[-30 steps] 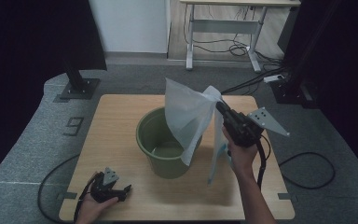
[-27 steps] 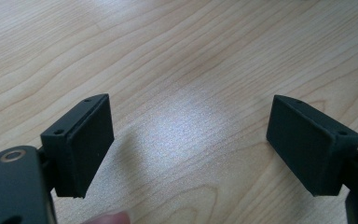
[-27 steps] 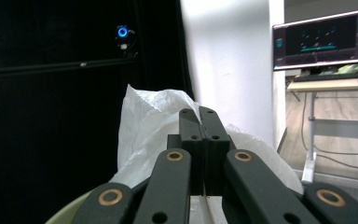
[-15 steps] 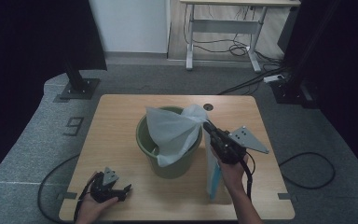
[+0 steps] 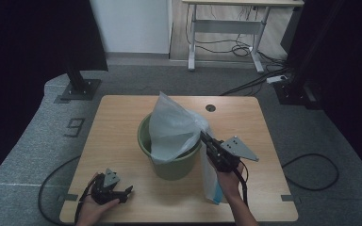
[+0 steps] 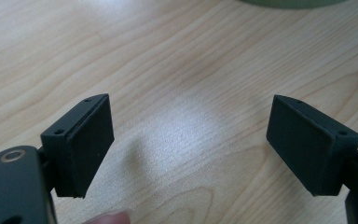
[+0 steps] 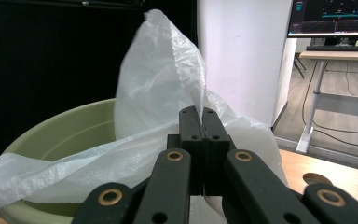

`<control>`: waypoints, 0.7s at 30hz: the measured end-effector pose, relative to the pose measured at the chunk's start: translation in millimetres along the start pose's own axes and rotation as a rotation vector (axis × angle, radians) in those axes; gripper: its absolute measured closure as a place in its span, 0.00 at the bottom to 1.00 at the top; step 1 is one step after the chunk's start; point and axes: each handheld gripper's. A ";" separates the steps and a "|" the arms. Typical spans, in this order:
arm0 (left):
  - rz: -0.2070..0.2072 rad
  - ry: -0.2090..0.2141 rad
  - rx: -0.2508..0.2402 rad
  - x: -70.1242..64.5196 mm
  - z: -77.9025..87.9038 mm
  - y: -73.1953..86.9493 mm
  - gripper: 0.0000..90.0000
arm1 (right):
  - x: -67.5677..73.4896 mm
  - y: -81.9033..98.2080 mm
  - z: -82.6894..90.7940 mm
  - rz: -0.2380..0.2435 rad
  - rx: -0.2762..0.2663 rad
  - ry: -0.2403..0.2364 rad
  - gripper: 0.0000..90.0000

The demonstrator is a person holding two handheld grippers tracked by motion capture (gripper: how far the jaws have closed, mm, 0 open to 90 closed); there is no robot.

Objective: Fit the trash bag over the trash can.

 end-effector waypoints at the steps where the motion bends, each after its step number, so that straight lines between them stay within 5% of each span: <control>1: 0.001 -0.002 -0.010 -0.8 3.0 -1.3 0.16 | -0.2 0.1 0.7 -0.003 -0.002 0.000 0.99; 9: -0.033 0.009 -0.109 -11.8 39.4 -12.9 0.19 | -6.0 -8.3 11.6 -0.006 -0.039 0.011 0.99; 15: -0.058 0.104 -0.195 -19.8 68.3 -21.7 0.23 | -7.5 -9.0 11.2 -0.004 -0.041 0.009 0.99; 21: -0.108 0.142 -0.254 -40.9 91.7 -41.9 0.27 | -7.3 -10.3 8.5 -0.008 -0.044 0.001 0.99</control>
Point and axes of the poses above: each handheld gripper's, and its own axes: z roughly backward along the jaws, y roughly out of its underside, x roughly to its left, and after that the axes turned 10 degrees about x, right-handed
